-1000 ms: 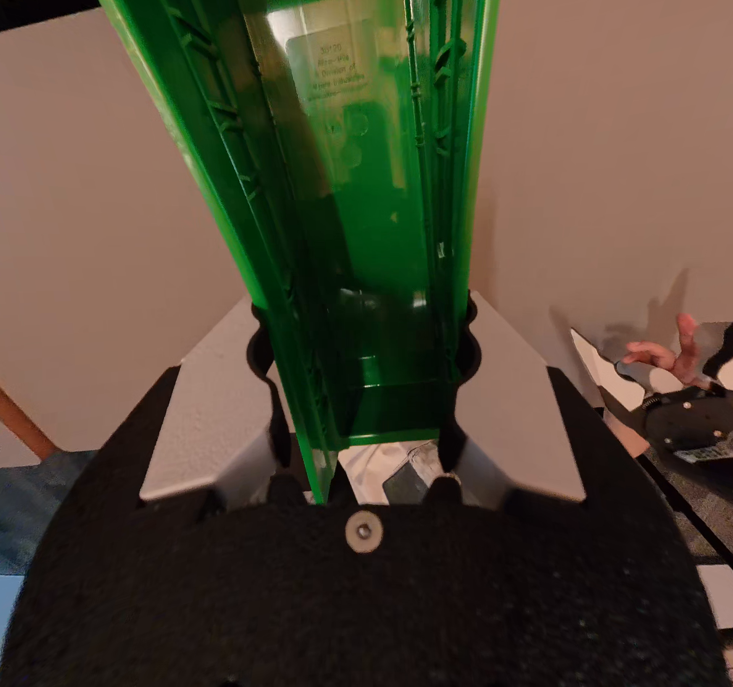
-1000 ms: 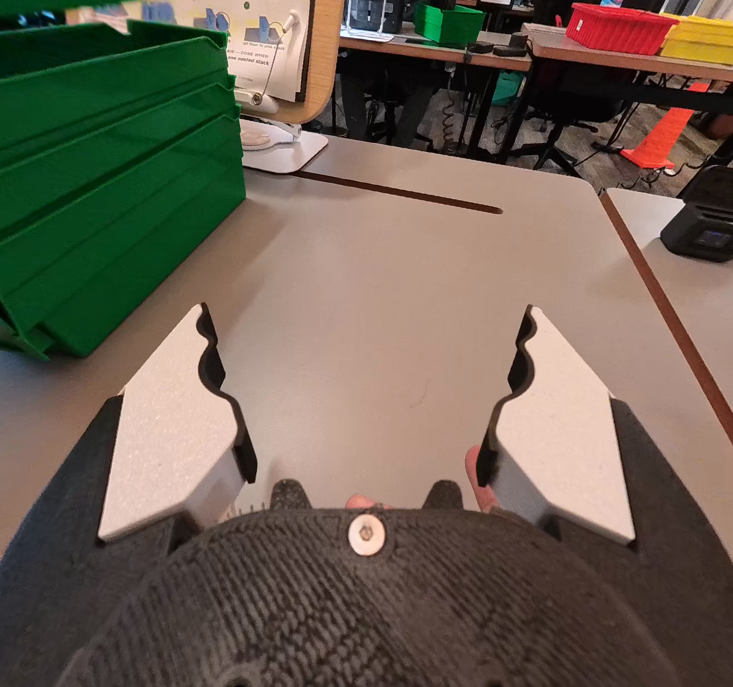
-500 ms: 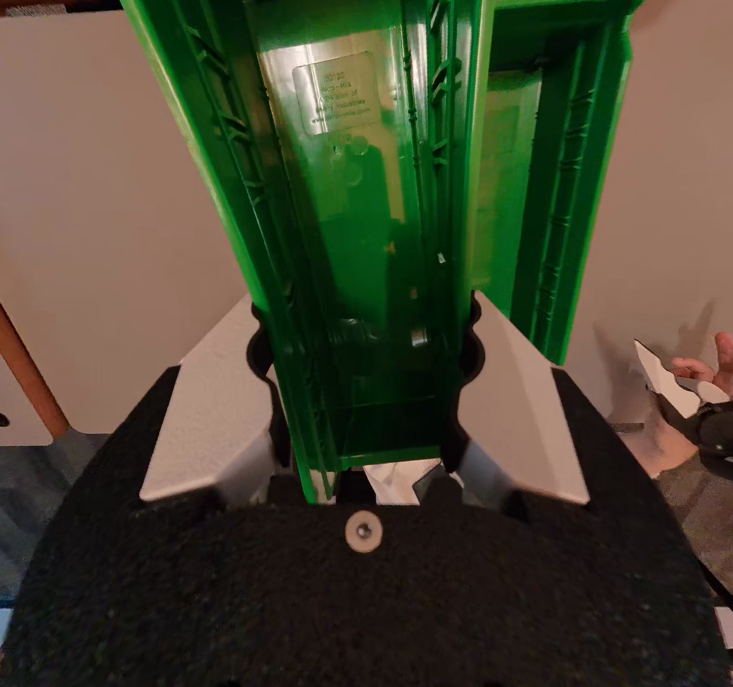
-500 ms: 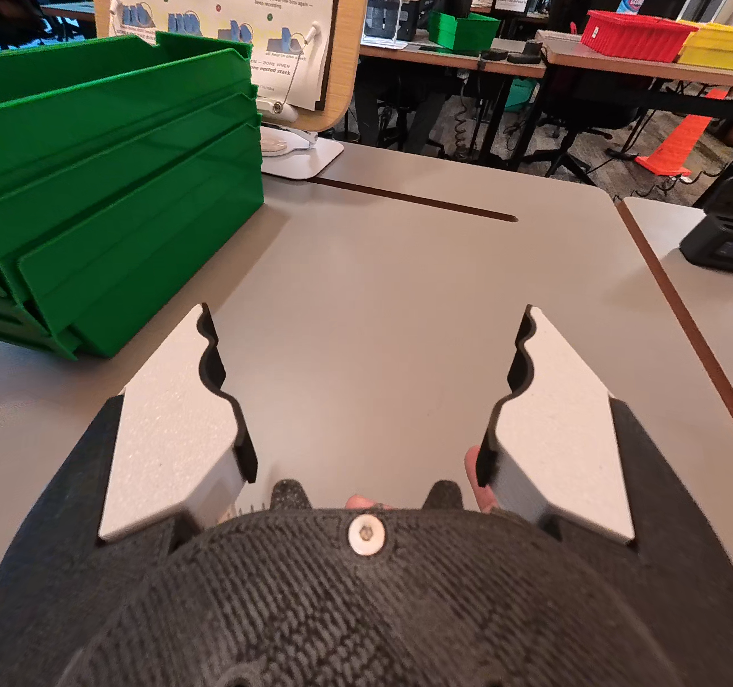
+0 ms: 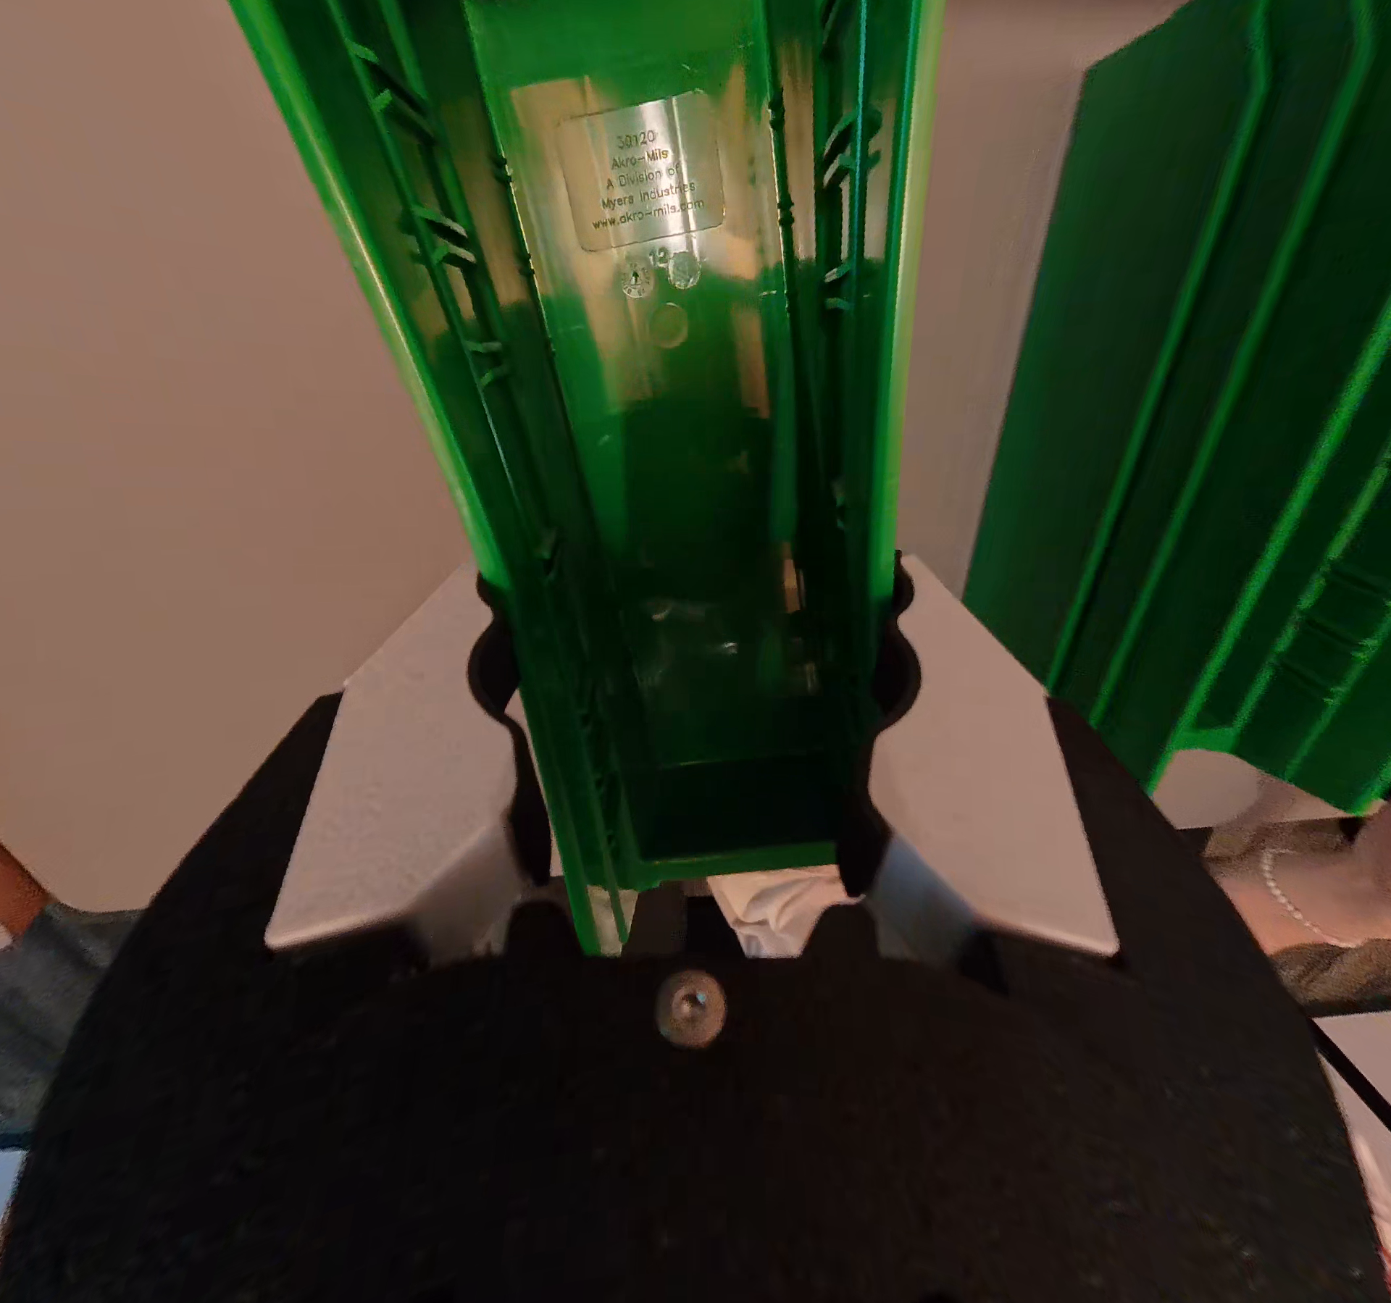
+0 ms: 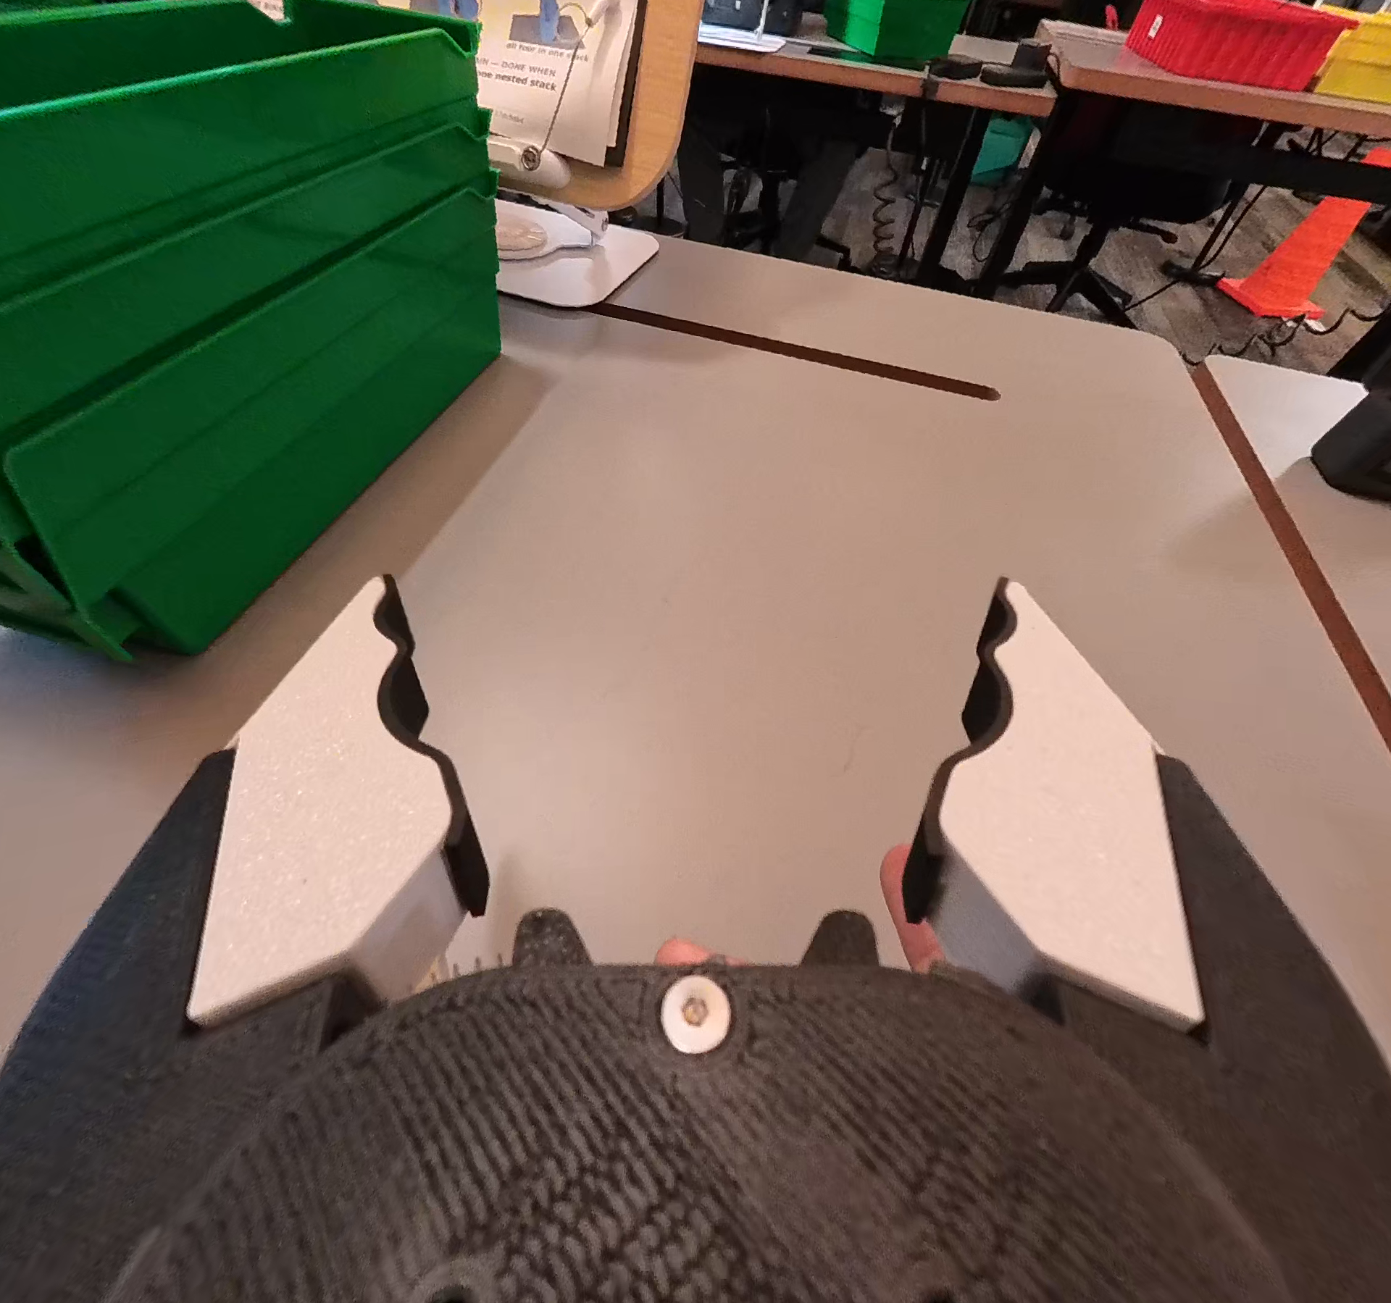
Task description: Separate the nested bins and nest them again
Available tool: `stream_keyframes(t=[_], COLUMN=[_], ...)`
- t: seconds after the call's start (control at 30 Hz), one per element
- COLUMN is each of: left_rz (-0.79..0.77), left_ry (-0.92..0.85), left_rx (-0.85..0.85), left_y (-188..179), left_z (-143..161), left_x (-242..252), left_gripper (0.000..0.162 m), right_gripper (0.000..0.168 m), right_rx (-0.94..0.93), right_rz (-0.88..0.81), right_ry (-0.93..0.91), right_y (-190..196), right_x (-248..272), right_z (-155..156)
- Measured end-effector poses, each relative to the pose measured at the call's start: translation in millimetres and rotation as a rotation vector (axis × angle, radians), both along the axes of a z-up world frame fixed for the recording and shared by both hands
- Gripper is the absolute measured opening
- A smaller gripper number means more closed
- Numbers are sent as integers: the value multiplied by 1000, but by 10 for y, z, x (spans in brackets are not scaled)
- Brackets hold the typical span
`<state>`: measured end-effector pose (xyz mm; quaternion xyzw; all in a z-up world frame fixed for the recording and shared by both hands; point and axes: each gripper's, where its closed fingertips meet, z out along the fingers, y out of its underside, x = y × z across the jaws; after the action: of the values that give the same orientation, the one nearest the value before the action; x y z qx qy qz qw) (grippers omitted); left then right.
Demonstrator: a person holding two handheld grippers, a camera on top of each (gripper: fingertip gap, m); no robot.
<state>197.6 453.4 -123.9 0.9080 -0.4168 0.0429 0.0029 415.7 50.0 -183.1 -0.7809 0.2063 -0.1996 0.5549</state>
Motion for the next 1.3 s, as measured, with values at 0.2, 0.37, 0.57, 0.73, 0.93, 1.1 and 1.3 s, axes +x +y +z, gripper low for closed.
stream_keyframes(t=[0.2, 0.37, 0.57, 0.73, 0.93, 1.1, 1.3], left_rz=[28, 34, 42, -53, -83, -123, -92], left_ry=[46, 56, 24, 9, -32, 11, 50], left_rx=[27, 46, 53, 78, 97, 121, 155], left_y=[604, 1162, 1672, 1895, 1975, 1950, 1924], left_z=[-220, -461, -745, -931, -991, -1003, -1028], left_x=[-492, -958, -1415, -1547, -1394, -1299, -1342], left_gripper=[97, 97, 98, 99, 98, 103, 129], right_gripper=[145, 145, 145, 144, 144, 144, 144], right_rx=[2, -14, -40, -2, -12, -18, -12], right_rz=[-14, -20, 11, 44, 33, 28, 14], right_ry=[10, 15, -6, 28, 30, 31, 25], right_y=[-48, -30, 107, 233, 226, 194, 139], right_x=[41, 49, -54, -139, -112, -91, -57], right_z=[-14, -61, -80, -98, -131, -142, -110])
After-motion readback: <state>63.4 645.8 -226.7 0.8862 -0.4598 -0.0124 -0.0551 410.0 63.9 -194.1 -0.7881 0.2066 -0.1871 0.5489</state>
